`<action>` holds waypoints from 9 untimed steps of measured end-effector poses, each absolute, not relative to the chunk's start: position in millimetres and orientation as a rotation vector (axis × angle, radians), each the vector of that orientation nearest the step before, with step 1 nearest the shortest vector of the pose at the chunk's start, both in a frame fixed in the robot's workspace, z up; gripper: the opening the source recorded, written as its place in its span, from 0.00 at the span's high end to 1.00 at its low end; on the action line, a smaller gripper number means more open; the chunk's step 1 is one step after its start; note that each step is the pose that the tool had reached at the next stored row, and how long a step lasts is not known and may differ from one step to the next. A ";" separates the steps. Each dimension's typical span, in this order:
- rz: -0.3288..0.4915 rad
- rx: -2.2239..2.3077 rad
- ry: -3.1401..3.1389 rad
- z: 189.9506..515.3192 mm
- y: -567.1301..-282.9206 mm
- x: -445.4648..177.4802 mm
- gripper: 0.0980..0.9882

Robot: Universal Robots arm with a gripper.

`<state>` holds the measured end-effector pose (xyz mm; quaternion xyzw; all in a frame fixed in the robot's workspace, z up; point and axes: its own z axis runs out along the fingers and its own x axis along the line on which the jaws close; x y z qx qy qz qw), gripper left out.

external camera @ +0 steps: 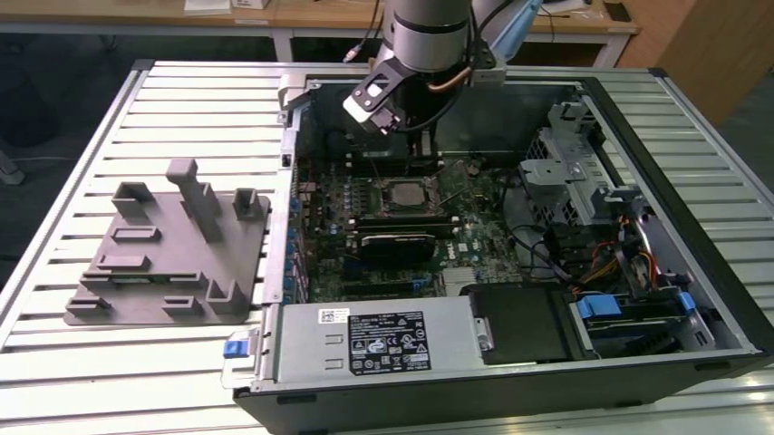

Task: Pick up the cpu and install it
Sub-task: 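Close the cpu cover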

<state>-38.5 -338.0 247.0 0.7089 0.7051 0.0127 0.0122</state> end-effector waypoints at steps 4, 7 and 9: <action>0.040 2.210 2.198 252.4 -338.0 -38.5 0.99; 0.040 2.210 2.198 252.5 -338.0 -38.5 0.99; 0.040 2.210 2.198 252.5 -338.0 -37.9 0.99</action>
